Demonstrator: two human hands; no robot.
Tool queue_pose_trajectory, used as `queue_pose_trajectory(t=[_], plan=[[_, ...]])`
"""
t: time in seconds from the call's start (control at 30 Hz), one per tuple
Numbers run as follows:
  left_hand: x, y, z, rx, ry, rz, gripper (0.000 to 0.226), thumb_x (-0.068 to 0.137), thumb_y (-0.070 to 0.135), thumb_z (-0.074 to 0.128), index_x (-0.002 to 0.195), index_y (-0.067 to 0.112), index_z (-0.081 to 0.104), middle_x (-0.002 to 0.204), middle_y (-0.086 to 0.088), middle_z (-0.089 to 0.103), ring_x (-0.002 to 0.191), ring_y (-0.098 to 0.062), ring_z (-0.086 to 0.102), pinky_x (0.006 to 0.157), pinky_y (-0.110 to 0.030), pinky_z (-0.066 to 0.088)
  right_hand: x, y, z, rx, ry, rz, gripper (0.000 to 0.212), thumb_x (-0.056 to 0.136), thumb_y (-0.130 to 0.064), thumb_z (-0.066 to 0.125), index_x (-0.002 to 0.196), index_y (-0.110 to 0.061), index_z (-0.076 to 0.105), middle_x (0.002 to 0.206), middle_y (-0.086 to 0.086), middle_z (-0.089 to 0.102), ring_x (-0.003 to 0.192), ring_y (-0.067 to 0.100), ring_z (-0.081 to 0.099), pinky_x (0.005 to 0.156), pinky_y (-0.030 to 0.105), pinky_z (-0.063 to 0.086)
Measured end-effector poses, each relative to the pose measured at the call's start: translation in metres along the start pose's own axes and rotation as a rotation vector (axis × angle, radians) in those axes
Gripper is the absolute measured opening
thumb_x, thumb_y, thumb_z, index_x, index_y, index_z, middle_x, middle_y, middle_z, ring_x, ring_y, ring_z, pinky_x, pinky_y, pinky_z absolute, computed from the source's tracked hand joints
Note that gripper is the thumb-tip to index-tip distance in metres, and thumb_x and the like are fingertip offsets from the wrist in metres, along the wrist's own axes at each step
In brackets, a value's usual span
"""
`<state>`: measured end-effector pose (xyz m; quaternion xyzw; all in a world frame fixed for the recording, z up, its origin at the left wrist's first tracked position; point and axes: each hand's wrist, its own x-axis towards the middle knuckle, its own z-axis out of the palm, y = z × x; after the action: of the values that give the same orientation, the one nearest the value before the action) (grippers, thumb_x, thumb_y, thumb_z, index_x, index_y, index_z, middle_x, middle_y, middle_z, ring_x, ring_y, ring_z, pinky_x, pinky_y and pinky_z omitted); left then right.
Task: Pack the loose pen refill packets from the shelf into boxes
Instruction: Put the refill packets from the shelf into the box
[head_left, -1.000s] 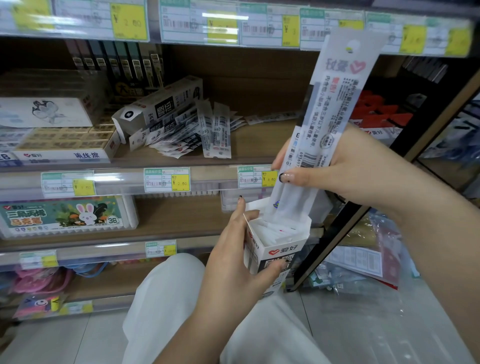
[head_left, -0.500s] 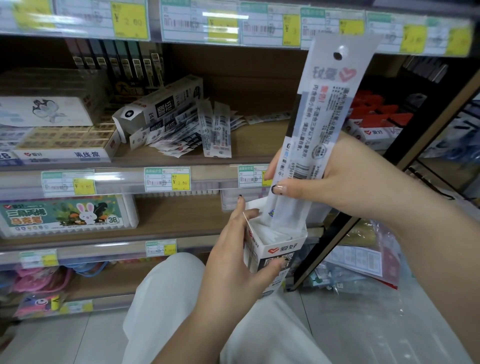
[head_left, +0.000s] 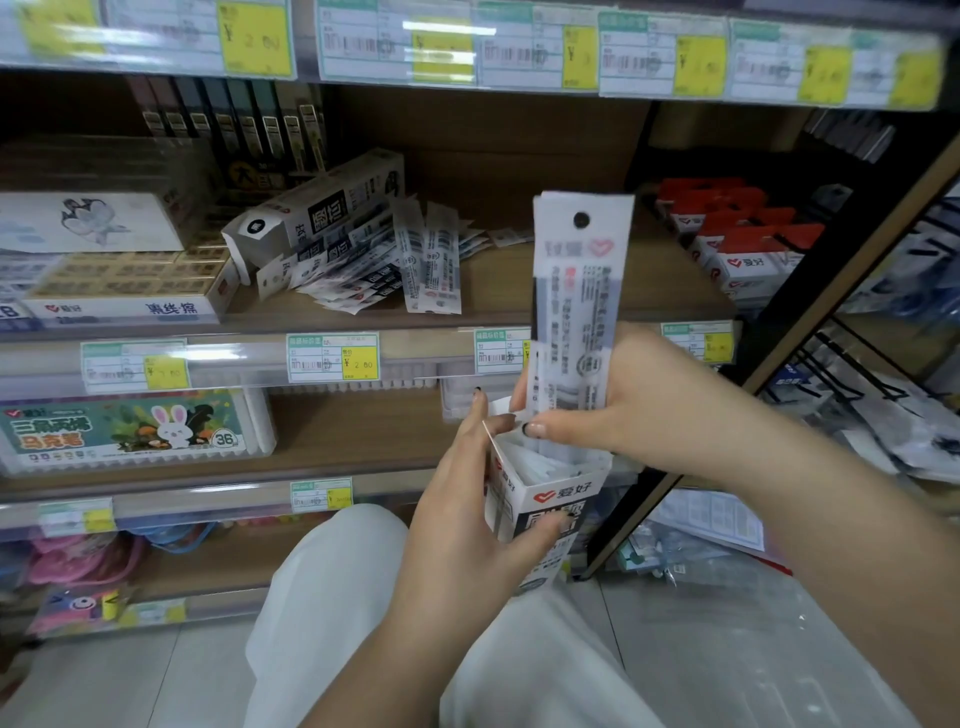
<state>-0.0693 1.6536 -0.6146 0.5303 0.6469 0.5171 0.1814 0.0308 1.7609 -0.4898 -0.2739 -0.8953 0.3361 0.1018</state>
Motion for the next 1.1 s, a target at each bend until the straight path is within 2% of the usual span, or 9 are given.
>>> queue_pose_trajectory(t=[0.1,0.23,0.33,0.4,0.57,0.77,0.83,0.97,1.1], plan=[[0.001,-0.001,0.001,0.013,0.002,0.015,0.084,0.067,0.036,0.072,0.136,0.051,0.027,0.132,0.050,0.026,0.127,0.019,0.028,0.102,-0.031,0.044,0.000,0.001,0.003,0.058,-0.029,-0.016,0.013,0.074,-0.016,0.074,0.083,-0.025,0.071,0.085,-0.016,0.068,0.084,-0.007,0.061,0.072,0.007,0.048],[0.001,-0.001,0.003,0.021,-0.001,-0.021,0.076,0.066,0.043,0.071,0.123,0.065,0.027,0.142,0.024,0.039,0.126,0.002,0.044,0.099,-0.031,0.046,0.001,-0.006,-0.010,0.124,0.049,-0.023,0.015,0.070,-0.034,0.072,0.079,-0.037,0.061,0.089,-0.028,0.064,0.083,-0.012,0.061,0.070,0.006,0.049],[0.002,-0.006,0.004,0.026,-0.024,-0.029,0.088,0.068,0.040,0.072,0.144,0.034,0.027,0.129,0.045,0.035,0.121,0.012,0.042,0.096,-0.021,0.044,0.002,-0.011,-0.018,0.090,0.142,-0.070,0.011,0.076,-0.030,0.068,0.079,-0.038,0.061,0.081,-0.018,0.069,0.080,-0.005,0.064,0.068,0.016,0.053],[0.002,-0.007,0.004,0.019,-0.033,-0.033,0.093,0.068,0.039,0.071,0.147,0.025,0.025,0.125,0.049,0.033,0.120,0.015,0.041,0.095,-0.019,0.043,0.003,-0.009,-0.020,0.028,0.173,-0.084,0.003,0.078,-0.026,0.068,0.079,-0.028,0.067,0.082,-0.018,0.068,0.080,-0.004,0.063,0.068,0.016,0.052],[0.004,-0.005,0.003,0.000,-0.027,-0.041,0.086,0.068,0.036,0.077,0.142,0.024,0.034,0.122,0.057,0.027,0.120,0.005,0.047,0.097,-0.029,0.046,-0.001,0.005,-0.010,0.001,0.169,-0.040,0.007,0.073,-0.030,0.069,0.078,-0.027,0.072,0.083,-0.020,0.069,0.081,-0.004,0.063,0.069,0.015,0.051],[0.004,-0.004,0.005,-0.026,-0.010,-0.055,0.091,0.066,0.038,0.073,0.145,0.030,0.027,0.129,0.031,0.046,0.120,0.001,0.049,0.096,-0.030,0.047,-0.008,0.015,0.008,0.004,0.081,-0.022,0.023,0.077,-0.025,0.072,0.069,-0.043,0.060,0.081,-0.025,0.063,0.089,-0.011,0.057,0.069,0.006,0.045],[0.003,-0.003,0.005,-0.017,-0.006,-0.055,0.092,0.066,0.038,0.072,0.143,0.039,0.022,0.129,0.030,0.046,0.120,0.003,0.049,0.096,-0.026,0.046,-0.010,0.012,0.004,-0.007,0.074,-0.032,0.016,0.075,-0.030,0.070,0.071,-0.042,0.062,0.080,-0.022,0.066,0.085,-0.007,0.060,0.068,0.009,0.047],[0.002,-0.004,0.003,-0.007,-0.008,-0.051,0.092,0.068,0.034,0.076,0.139,0.047,0.019,0.127,0.029,0.049,0.119,0.008,0.046,0.096,-0.018,0.043,-0.013,0.006,-0.010,-0.001,0.198,-0.052,0.006,0.070,-0.036,0.068,0.075,-0.034,0.068,0.080,-0.003,0.072,0.078,0.021,0.066,0.073,0.041,0.054],[0.002,-0.004,0.002,-0.001,-0.008,-0.053,0.095,0.066,0.036,0.074,0.140,0.045,0.016,0.129,0.034,0.044,0.121,0.011,0.043,0.096,-0.016,0.042,-0.010,0.008,-0.011,-0.058,0.220,-0.034,0.006,0.075,-0.027,0.072,0.077,-0.021,0.072,0.075,0.001,0.071,0.070,0.017,0.064,0.066,0.035,0.050]])
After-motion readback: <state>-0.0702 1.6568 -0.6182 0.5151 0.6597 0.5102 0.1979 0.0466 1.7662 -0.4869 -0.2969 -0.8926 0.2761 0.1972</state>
